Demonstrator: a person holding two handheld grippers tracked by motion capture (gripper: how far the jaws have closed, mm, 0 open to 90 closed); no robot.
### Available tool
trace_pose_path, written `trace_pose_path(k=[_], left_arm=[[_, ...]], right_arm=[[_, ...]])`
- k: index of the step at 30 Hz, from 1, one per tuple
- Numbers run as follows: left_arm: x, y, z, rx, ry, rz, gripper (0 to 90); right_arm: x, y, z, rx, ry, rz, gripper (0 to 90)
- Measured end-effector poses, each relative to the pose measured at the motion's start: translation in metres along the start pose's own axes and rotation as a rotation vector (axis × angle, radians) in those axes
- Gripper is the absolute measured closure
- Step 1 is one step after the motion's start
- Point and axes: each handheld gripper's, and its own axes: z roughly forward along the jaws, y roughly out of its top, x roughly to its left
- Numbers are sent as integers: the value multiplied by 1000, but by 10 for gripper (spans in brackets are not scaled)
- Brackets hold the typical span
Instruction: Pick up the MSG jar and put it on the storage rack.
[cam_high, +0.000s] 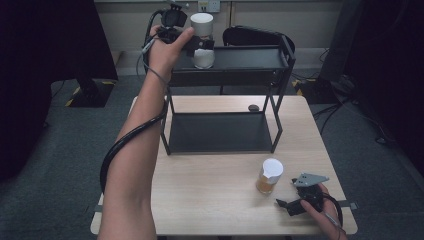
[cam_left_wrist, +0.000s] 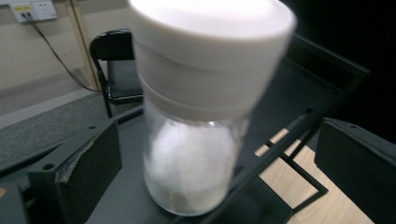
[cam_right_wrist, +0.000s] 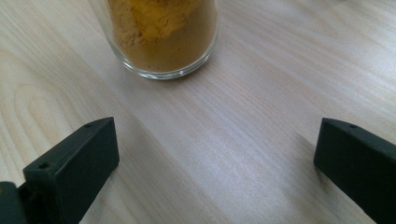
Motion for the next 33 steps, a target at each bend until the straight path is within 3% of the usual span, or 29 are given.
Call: trace_pose_path(k=[33], left_arm=[[-6,-72,5,-5,-155,60,10]], right_arm=[[1,0,0,-1,-5,3,0]])
